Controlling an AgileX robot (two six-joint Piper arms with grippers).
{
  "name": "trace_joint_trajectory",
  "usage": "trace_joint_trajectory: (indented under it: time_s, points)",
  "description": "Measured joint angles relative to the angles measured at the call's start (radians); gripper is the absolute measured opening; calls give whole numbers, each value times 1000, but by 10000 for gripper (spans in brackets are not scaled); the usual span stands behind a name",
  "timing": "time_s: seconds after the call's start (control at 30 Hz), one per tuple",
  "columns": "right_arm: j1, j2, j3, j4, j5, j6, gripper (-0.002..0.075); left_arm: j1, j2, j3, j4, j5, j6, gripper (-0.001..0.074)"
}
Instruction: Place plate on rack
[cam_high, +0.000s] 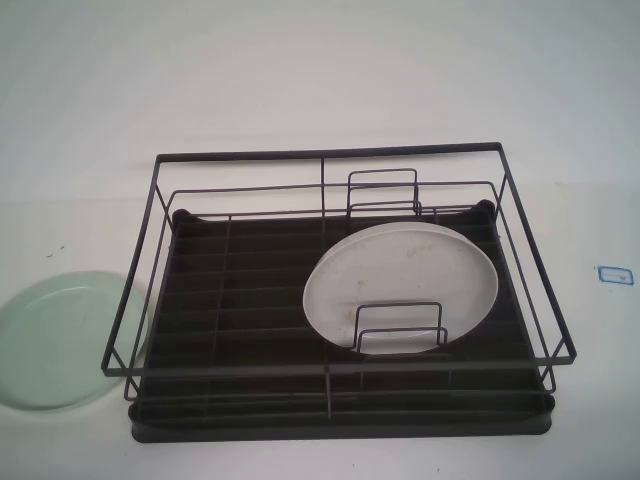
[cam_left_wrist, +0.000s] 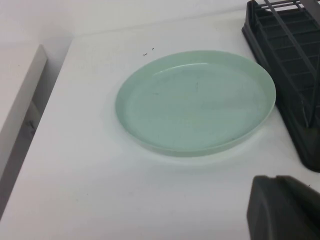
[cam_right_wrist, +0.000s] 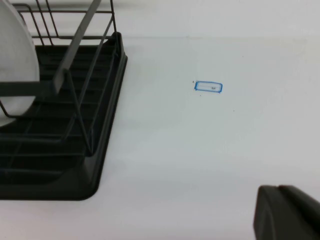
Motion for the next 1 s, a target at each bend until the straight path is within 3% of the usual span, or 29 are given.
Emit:
trace_joint_trajectory:
  time_s: [0.23, 0.57, 0.87, 1.0]
  points:
    - [0, 0, 0, 0, 0, 0, 18, 0, -23, 0, 46, -26, 0, 0]
    - [0, 0, 0, -25, -7, 0, 18, 0, -23, 0, -26, -259, -14, 0]
    - [0, 0, 0, -25, -267, 0, 18, 0, -21, -1, -93, -467, -23, 0]
    - [0, 0, 0, -23, -343, 0, 18, 0, -21, -1, -93, -474, -31, 0]
